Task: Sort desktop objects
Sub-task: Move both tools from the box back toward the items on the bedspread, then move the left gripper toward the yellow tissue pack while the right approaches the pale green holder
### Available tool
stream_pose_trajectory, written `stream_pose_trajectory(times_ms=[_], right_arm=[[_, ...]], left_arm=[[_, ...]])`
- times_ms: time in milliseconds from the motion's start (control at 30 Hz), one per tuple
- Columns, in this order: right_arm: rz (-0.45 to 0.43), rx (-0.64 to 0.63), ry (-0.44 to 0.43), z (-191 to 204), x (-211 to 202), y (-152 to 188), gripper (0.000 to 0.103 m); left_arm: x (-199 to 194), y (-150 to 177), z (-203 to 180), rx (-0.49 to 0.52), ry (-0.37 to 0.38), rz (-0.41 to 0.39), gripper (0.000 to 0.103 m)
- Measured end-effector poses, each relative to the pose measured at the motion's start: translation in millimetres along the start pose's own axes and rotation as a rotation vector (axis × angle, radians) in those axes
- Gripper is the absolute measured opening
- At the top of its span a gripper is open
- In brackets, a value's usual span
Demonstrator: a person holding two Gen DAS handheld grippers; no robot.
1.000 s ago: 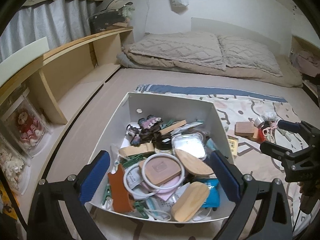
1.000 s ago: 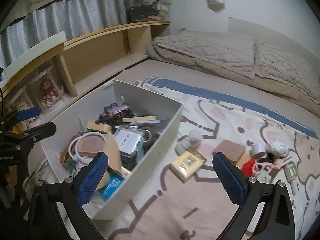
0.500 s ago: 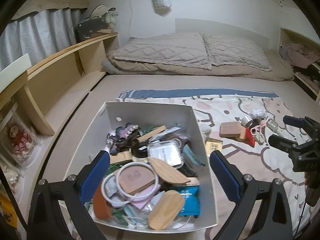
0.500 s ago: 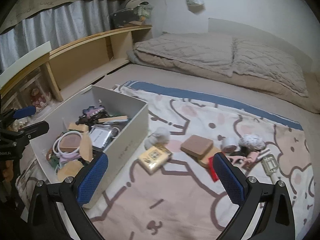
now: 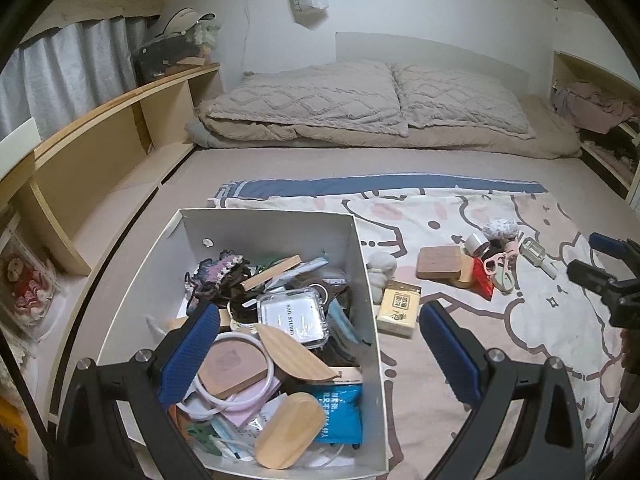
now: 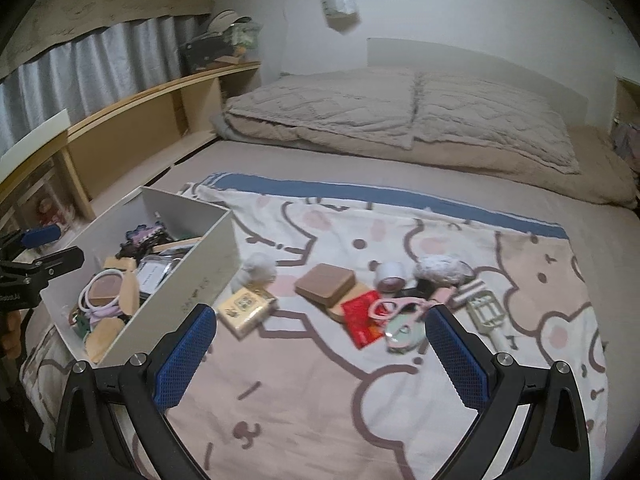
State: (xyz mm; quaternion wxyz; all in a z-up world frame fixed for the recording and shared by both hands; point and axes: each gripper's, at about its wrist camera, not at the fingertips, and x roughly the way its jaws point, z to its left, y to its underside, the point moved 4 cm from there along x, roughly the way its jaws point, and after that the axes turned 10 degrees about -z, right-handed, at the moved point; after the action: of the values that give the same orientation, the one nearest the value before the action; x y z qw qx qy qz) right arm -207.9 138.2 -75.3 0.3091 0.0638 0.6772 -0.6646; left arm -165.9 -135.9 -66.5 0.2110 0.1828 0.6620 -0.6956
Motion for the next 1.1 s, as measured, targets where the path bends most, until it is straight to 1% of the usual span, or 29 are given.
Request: stream_pose_trajectory(times_ms=[167,400,567,667,767,800,900,1100], right_arm=[[-0.014,0.038,0.041,-27,-9,0,0.103],[-0.025,0.058,0.128,-69,-12,0,0.103],[-0.03,0.071,0.185,-98,-13,-7,0.103],[-0.03,0.077,0.228,-117,-9,-14,0.103],[0.006,0.068,0.27,-131,0,-16,0.103],[0.016,0.062,0.297,-139,5,-16,0.103],[0.043,0.077,0.336,-156,17,-13,0.103],[0.12,0.138,0.375,-182,45,7,0.103]], left_arm=[[4,-3,-11,-0.011,0.009,0.01,0.101],[14,-10,-34,-0.002,0.028,0.014,0.101],[20,-17,-56,0.009,0.041,0.008,0.101],[26,-20,-67,0.006,0.053,0.017,0.101],[32,-22,-79,-0.003,0.07,0.029,0.101],[34,-23,-83,-0.002,0.071,0.029,0.101],[39,-25,-93,0.002,0.069,0.024,0.101],[51,-24,-110,0.038,0.07,0.025,0.101]])
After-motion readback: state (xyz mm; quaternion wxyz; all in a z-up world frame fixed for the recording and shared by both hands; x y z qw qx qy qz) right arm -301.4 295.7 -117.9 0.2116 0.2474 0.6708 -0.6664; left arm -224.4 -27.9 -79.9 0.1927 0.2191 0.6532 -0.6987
